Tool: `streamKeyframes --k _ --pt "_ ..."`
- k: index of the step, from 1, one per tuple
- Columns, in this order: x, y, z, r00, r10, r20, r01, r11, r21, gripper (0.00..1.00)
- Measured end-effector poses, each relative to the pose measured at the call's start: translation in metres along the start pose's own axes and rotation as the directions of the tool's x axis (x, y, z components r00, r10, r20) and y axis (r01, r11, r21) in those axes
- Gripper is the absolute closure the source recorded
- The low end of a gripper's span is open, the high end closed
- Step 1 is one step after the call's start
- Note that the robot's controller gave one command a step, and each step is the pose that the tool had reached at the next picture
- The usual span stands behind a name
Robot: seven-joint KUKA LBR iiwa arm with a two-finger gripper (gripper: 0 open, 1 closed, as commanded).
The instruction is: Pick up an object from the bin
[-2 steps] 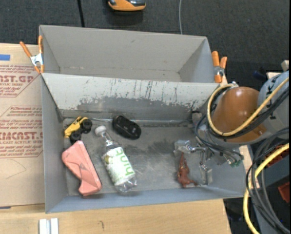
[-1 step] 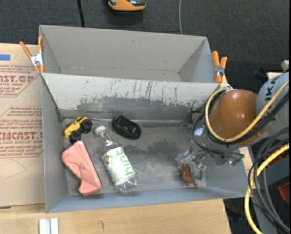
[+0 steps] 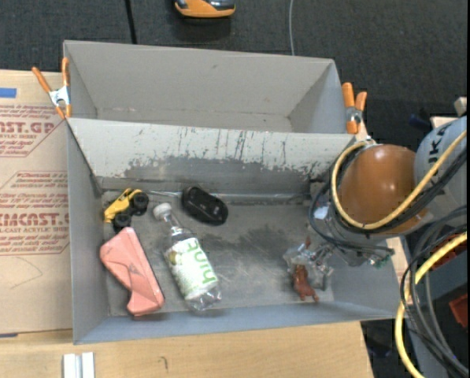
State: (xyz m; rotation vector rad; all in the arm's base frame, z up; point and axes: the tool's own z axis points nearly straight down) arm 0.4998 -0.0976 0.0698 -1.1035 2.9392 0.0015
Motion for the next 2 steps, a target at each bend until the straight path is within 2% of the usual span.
streamKeyframes --k 1,2 --pt "-0.003 -0.009 0.000 1.000 -0.026 -0.002 0.026 1.000 -0.001 1.00" --pt "-0.004 0.027 -0.171 0.998 -0.061 0.002 0.061 0.998 0.003 1.00"
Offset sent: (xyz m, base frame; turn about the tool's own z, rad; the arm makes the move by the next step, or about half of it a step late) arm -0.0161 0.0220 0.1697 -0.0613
